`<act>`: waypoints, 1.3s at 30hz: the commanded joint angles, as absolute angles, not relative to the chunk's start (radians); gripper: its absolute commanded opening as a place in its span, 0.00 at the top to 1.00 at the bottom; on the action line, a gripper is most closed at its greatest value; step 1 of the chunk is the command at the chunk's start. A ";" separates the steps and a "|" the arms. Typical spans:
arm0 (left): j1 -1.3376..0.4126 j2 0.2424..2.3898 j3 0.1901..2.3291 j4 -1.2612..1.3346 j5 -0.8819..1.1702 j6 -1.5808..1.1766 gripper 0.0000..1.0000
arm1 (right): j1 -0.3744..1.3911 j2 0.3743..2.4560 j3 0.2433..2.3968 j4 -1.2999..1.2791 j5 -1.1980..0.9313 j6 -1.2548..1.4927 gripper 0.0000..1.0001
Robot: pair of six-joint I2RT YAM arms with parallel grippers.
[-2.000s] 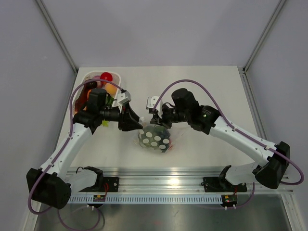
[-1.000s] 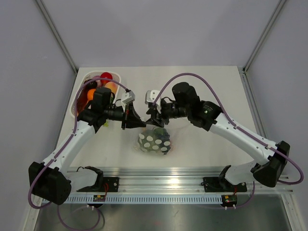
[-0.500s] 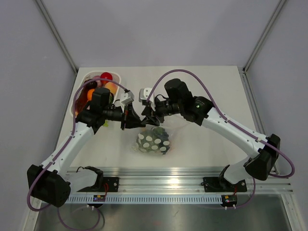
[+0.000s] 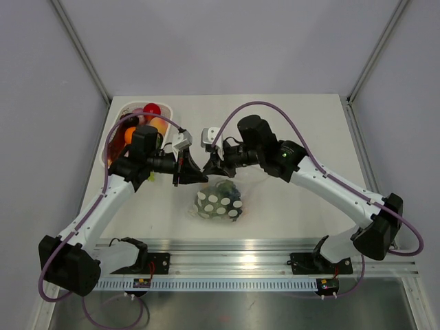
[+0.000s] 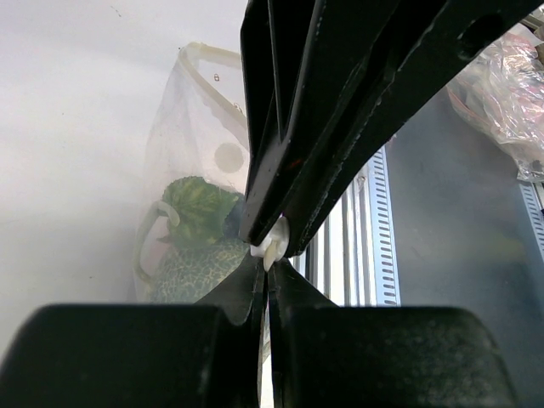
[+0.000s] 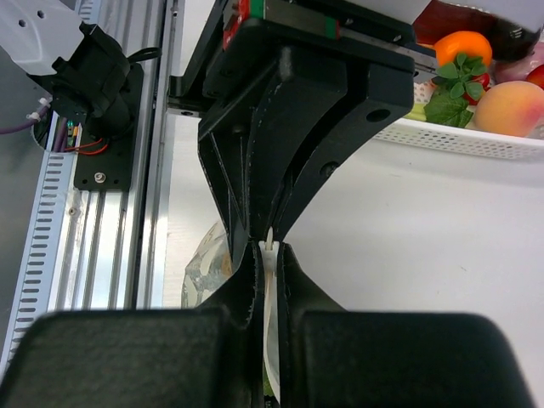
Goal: Place the food in the zip-top bag and seal the zipper
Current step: Zip the zipper food storage bag at the center of the board.
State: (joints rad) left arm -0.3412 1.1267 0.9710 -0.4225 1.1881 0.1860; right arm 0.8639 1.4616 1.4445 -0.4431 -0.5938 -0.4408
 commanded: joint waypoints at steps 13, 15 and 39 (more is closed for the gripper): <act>-0.285 1.080 0.999 -0.403 1.164 0.202 1.00 | 0.833 1.229 1.190 -0.426 -0.465 -0.430 1.00; -0.253 1.074 1.002 -0.391 1.152 0.177 1.00 | 0.828 1.195 1.168 -0.437 -0.446 -0.423 1.00; -0.106 1.100 1.019 -0.166 1.069 -0.054 1.00 | 0.813 0.759 0.801 -0.476 -0.155 -0.141 1.00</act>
